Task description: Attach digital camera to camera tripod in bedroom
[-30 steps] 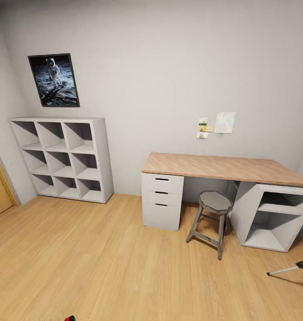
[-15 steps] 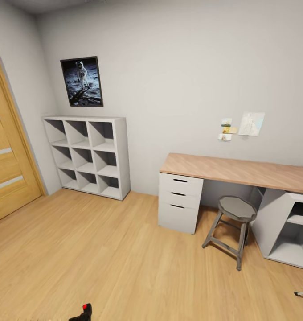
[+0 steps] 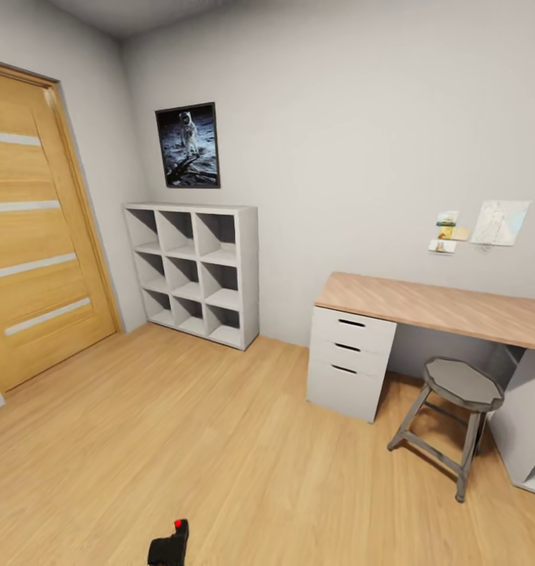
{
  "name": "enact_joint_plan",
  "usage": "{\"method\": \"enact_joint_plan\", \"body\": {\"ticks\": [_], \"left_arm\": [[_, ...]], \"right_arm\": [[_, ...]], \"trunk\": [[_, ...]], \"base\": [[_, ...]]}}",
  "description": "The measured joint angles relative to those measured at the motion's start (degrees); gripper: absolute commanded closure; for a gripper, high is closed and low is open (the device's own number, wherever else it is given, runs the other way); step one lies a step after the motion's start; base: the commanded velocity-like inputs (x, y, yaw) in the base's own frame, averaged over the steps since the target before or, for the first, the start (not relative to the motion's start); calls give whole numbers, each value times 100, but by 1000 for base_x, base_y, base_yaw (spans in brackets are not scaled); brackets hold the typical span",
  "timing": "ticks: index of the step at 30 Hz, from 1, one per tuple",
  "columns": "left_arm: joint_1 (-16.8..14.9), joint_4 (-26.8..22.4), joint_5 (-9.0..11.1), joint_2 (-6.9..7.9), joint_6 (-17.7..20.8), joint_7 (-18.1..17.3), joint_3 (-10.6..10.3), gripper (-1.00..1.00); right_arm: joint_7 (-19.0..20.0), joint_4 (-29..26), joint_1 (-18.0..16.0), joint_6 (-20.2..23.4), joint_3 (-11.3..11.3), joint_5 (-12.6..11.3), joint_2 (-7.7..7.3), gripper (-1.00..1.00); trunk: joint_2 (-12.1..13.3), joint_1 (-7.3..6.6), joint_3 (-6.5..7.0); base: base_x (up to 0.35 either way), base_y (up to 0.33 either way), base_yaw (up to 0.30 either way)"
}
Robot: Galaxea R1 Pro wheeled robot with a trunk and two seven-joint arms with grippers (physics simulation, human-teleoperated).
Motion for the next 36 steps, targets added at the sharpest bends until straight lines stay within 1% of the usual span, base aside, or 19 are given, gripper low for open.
{"method": "enact_joint_plan", "body": {"ticks": [36], "left_arm": [[0, 0, -5, -9, 0, 0, 0, -100]], "right_arm": [[0, 0, 0, 0, 0, 1, 8, -100]], "trunk": [[0, 0, 0]], "base": [[0, 0, 276]]}}
